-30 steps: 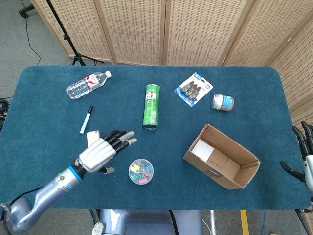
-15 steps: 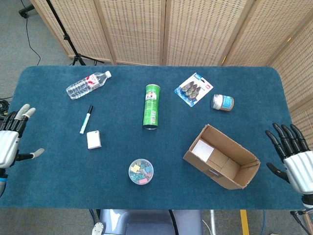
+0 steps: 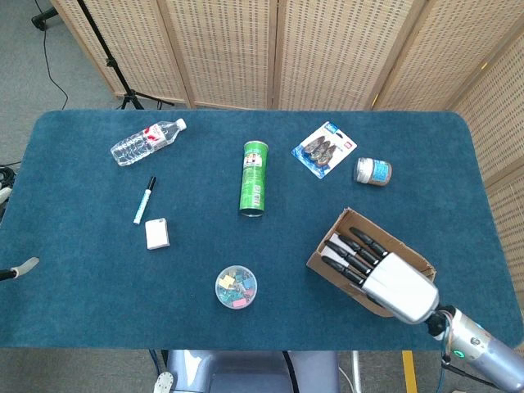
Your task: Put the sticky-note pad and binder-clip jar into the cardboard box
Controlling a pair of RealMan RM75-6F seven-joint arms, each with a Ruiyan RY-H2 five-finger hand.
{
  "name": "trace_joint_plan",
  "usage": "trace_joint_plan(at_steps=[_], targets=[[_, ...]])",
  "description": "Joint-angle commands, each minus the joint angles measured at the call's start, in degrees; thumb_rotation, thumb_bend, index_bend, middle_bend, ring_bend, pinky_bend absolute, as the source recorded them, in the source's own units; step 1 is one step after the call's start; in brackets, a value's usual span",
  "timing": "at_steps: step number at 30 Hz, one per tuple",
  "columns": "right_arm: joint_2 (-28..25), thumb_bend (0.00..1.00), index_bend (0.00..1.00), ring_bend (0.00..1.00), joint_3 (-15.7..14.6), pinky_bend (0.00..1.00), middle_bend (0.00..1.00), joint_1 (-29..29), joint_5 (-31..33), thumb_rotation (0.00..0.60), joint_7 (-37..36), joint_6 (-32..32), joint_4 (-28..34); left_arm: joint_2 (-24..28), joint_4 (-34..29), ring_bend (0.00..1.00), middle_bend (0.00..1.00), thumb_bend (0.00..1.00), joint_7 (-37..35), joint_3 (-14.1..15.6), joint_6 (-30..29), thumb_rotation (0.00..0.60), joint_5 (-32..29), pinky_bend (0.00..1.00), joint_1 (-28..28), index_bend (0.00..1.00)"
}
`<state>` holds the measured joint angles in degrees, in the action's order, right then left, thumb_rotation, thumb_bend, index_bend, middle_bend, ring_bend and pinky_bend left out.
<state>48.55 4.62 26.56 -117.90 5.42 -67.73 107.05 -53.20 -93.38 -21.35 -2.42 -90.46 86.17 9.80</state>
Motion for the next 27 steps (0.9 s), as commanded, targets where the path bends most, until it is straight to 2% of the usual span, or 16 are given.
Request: trace_joint_plan(at_steps=[1,3,7,10,12,16,20,27], targets=[[2.7,0.00,0.00,0.00,1.7,0.01,0.00,8.5,2.2,0.600,8.1,15.2,8.9,0.2,0.1,0.00,0.00,0.00,-0.2,0.0,-0.6,0.600,0.9,0.00,-0.7,0.00],[4.8,0.00,0.00,0.00,2.9,0.01,0.00,10.9,5.4,0.600,12.3,21.3,10.9,0.2,0.1,0.00,0.00,0.00,-0.2,0.0,0.0,0.600,1.0,0.00,-0.7,0.00],[8.5,0.00,0.00,0.00,4.7,0.01,0.00,13.5,11.2,0.600,18.2,28.4,12.4,0.3,0.0,0.00,0.00,0.00,-0.2,-0.3,0.6,0.600,0.9,0.00,-0.7,0.00],[12.2,0.00,0.00,0.00,6.2,0.01,0.00,15.4,15.9,0.600,22.4,32.3,12.4,0.4,-0.1,0.00,0.00,0.00,-0.3,-0.5,0.6,0.600,1.0,0.00,-0.8,0.00],[16.9,0.00,0.00,0.00,8.5,0.01,0.00,17.8,21.1,0.600,27.1,35.3,10.6,0.3,0.0,0.00,0.00,0.00,-0.4,-0.6,0.8,0.600,1.0,0.00,-0.9,0.00],[21.9,0.00,0.00,0.00,10.1,0.01,0.00,20.4,29.9,0.600,36.3,37.4,8.6,0.4,0.3,0.00,0.00,0.00,-0.9,-0.8,1.4,0.600,0.9,0.00,-0.9,0.00],[25.4,0.00,0.00,0.00,10.0,0.01,0.00,23.3,38.5,0.600,44.0,37.6,6.8,0.4,0.3,0.00,0.00,0.00,-1.0,-1.0,2.0,0.600,0.9,0.00,-0.8,0.00],[33.1,0.00,0.00,0.00,5.4,0.01,0.00,31.1,55.3,0.600,56.8,33.3,2.0,0.5,0.3,0.00,0.00,0.00,-1.0,-1.3,3.2,0.600,0.7,0.00,-0.6,0.00]])
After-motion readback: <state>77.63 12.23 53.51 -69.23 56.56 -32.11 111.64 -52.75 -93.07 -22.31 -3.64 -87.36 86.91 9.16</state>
